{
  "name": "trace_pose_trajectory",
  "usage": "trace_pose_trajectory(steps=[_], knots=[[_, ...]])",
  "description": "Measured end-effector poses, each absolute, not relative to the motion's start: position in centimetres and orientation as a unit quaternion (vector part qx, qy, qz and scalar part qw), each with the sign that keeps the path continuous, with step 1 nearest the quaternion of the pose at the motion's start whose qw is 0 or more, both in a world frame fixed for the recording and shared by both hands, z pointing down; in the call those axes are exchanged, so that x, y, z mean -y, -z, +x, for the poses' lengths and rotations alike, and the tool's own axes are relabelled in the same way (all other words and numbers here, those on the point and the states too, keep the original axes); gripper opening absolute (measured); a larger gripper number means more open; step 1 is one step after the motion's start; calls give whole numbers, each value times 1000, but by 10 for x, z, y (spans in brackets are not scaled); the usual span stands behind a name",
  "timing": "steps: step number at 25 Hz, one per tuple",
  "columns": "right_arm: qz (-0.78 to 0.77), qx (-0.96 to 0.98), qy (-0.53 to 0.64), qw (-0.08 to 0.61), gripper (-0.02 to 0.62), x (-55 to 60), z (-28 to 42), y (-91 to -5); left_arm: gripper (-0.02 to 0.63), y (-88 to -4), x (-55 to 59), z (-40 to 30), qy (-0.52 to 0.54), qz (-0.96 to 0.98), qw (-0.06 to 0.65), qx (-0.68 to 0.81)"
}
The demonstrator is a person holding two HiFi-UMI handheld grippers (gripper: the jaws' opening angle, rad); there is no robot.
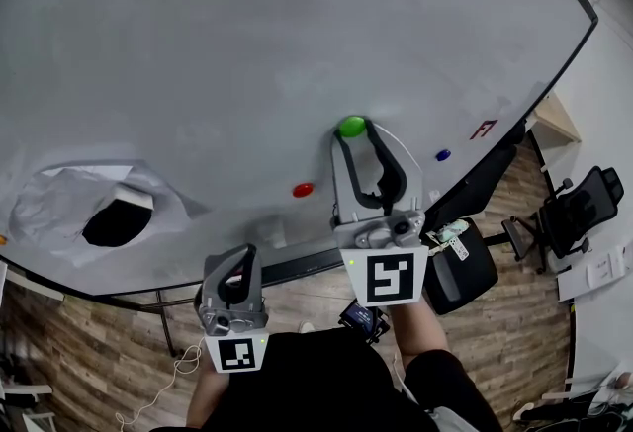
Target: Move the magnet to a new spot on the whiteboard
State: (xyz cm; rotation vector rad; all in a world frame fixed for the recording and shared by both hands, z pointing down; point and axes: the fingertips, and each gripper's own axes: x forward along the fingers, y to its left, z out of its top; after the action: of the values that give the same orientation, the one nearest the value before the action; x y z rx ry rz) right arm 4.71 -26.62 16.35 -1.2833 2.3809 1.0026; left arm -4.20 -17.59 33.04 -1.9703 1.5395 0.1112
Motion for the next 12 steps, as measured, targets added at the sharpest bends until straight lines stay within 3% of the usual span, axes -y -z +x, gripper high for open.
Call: trace_pose_trajectory(steps=[12], knots=[[-435,-825,-329,146,127,268,48,-164,2,-333,180,-42,-42,-747,308,-587]])
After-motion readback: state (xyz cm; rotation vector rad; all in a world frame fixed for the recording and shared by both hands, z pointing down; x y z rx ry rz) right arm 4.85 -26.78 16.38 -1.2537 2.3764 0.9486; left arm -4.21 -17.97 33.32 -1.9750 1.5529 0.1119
